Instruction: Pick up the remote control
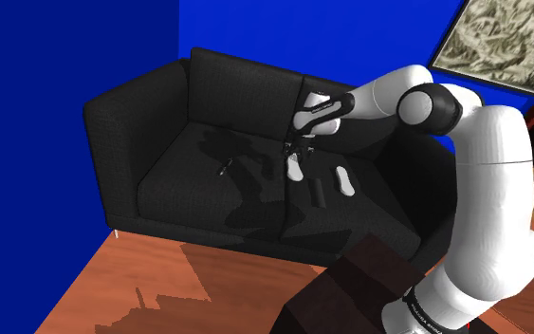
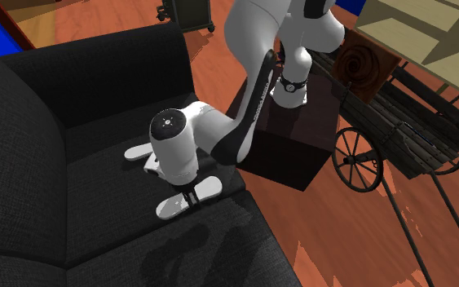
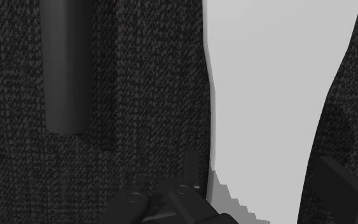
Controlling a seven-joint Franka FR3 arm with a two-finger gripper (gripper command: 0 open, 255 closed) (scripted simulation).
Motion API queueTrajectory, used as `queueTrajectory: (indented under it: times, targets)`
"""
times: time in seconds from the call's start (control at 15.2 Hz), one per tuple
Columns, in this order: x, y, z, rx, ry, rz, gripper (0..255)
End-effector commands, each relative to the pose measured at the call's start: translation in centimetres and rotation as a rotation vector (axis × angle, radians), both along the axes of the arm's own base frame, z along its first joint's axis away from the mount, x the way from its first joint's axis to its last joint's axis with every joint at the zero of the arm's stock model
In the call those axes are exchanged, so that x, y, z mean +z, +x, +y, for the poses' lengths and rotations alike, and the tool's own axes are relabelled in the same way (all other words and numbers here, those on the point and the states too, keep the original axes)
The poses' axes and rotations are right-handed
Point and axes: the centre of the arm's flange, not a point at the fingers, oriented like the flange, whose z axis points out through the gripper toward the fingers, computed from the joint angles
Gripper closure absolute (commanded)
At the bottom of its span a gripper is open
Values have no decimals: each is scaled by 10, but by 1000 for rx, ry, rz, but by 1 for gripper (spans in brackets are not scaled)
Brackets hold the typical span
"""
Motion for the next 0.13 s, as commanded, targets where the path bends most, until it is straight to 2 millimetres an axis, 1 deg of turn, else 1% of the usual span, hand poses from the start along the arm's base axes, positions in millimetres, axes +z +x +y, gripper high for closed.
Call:
queueTrajectory:
  times: [0.0, 0.07]
  targets:
    - [6, 1, 0, 0, 0, 0, 255]
    - [6, 1, 0, 0, 0, 0, 255]
